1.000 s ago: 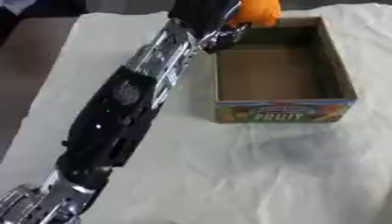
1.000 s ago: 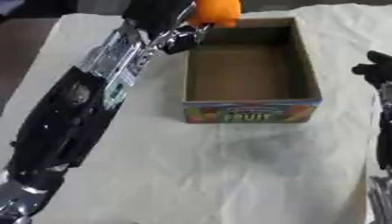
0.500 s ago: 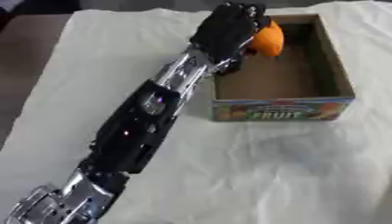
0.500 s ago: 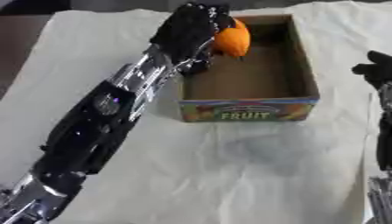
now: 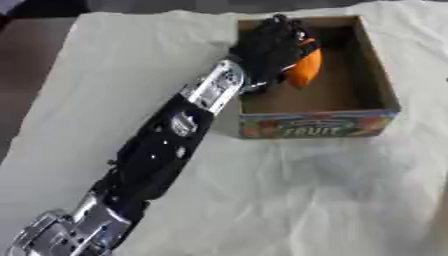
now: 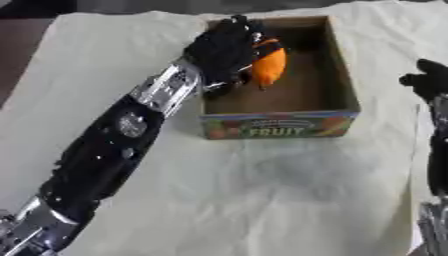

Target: Pick up objects on the table and place them in the box.

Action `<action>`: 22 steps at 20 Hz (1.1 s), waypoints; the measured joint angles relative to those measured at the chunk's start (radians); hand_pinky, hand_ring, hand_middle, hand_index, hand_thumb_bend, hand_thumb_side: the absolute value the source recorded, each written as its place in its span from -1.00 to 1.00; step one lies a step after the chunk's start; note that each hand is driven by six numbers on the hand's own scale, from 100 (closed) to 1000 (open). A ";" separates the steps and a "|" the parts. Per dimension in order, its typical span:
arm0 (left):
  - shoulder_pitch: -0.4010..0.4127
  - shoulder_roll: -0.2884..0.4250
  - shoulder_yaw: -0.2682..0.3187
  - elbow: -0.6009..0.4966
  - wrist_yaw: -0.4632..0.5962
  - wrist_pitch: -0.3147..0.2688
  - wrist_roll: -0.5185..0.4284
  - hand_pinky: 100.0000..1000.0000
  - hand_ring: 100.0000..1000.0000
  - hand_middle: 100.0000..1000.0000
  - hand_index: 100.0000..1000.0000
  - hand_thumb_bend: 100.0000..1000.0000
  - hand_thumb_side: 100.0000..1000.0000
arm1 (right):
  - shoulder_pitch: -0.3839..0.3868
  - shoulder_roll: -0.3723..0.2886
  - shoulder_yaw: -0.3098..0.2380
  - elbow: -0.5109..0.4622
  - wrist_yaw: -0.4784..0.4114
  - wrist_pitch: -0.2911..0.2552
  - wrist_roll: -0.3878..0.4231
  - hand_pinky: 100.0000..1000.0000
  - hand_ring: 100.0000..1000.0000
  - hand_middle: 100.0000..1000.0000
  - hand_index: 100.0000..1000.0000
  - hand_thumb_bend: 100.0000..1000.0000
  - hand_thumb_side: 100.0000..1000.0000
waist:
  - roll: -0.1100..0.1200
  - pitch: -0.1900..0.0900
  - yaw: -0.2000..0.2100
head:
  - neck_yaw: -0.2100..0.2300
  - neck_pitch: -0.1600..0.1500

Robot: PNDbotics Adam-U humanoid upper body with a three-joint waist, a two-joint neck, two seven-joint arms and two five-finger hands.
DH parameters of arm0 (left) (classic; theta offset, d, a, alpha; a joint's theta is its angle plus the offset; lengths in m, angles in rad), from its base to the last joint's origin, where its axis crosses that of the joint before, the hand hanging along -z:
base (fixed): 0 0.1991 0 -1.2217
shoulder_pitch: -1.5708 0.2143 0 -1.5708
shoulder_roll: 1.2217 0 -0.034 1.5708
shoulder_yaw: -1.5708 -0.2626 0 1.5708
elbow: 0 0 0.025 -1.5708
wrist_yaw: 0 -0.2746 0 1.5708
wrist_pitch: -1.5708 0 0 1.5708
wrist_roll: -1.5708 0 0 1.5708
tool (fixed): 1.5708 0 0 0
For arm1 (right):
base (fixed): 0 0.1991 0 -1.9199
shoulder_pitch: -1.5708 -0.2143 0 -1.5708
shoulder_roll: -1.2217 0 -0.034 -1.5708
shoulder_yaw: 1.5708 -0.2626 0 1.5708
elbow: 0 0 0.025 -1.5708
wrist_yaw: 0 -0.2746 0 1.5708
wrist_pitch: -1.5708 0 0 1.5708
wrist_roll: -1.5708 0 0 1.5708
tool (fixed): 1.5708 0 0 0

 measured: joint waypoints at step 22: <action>0.025 0.014 0.041 -0.148 0.120 0.115 0.104 0.02 0.22 0.43 0.70 -0.34 -0.80 | 0.000 0.010 0.009 0.000 -0.014 0.006 0.021 0.78 0.59 0.19 0.62 -1.00 0.91 | 0.002 -0.001 0.005 | -0.009 0.000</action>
